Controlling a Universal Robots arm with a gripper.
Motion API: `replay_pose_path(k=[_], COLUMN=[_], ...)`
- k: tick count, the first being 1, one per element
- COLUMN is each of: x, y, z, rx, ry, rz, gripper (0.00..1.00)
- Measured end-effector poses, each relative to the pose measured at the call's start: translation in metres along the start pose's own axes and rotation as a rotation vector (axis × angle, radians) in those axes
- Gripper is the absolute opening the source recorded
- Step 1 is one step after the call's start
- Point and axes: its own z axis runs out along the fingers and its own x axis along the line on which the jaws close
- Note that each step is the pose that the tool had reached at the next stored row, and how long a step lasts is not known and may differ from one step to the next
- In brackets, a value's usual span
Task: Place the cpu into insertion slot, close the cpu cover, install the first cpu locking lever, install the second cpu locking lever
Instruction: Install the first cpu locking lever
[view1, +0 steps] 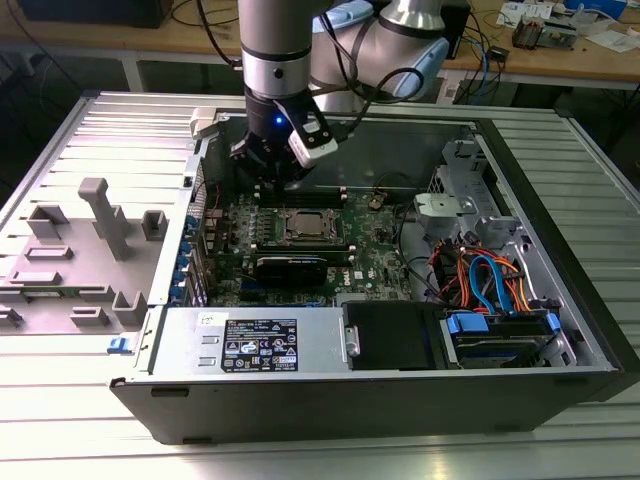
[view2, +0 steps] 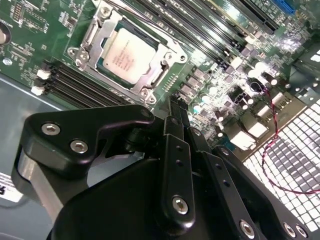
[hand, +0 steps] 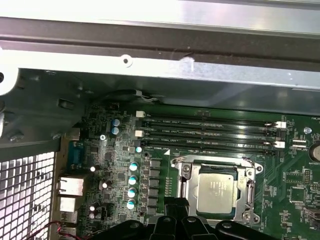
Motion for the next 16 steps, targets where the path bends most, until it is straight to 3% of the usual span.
replay_pose_path(k=[12,16], x=[0.0121,0.0125], y=[0.0024,0.0041], z=[0.0001,0.0002], rx=[0.0000,0.0000], ry=[-0.0012,-0.0013], rz=[0.000,-0.001], gripper=[0.11,0.11])
